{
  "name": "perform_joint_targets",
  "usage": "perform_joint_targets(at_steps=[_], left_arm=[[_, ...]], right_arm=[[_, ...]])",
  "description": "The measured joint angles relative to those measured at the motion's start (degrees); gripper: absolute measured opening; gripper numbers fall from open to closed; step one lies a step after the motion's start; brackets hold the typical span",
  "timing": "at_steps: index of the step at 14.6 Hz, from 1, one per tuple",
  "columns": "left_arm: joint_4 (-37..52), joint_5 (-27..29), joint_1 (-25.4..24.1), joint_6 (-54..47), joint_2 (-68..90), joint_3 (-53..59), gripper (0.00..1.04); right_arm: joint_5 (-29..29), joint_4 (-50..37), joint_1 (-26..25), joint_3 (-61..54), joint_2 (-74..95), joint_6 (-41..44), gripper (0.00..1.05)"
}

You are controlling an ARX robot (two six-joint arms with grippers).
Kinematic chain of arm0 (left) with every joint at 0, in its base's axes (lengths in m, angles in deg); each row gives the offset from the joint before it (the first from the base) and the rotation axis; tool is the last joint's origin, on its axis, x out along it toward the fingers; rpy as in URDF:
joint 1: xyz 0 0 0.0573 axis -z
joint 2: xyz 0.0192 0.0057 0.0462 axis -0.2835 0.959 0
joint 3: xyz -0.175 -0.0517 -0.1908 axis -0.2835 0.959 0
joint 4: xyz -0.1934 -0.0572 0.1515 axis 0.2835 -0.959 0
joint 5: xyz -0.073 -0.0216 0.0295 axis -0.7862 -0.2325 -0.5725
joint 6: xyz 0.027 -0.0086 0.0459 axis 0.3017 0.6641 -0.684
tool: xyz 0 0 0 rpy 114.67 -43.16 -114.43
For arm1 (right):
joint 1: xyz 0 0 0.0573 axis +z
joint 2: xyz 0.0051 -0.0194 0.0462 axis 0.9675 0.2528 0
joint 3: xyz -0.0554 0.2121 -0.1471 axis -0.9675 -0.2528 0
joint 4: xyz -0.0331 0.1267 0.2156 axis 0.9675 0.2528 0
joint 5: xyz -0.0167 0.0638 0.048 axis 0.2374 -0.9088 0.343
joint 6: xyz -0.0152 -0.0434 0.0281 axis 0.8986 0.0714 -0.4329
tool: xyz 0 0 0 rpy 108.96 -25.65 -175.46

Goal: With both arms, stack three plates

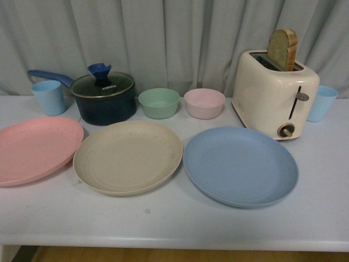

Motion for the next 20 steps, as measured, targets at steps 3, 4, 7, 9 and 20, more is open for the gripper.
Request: perform_joint_targets(at_steps=[3, 4, 7, 9, 20], left_arm=[[0.00, 0.02, 0.00, 0.00, 0.00, 0.00, 0.98], [0.00, 0.00, 0.00, 0.00, 0.00, 0.00, 0.98], [0.00, 0.00, 0.00, 0.00, 0.00, 0.00, 0.98], [-0.02, 0.00, 0.00, 0.00, 0.00, 0.00, 0.98], [-0.02, 0.02, 0.00, 0.00, 0.00, 0.00, 0.98]], right_arm=[[0.00, 0.00, 0.00, 0.00, 0.00, 0.00, 0.98], [0.00, 0.00, 0.00, 0.00, 0.00, 0.00, 0.98], [0.00, 0.00, 0.00, 0.00, 0.00, 0.00, 0.98], [0.00, 0.00, 0.00, 0.00, 0.00, 0.00, 0.98], [0.00, 0.00, 0.00, 0.00, 0.00, 0.00, 0.98]])
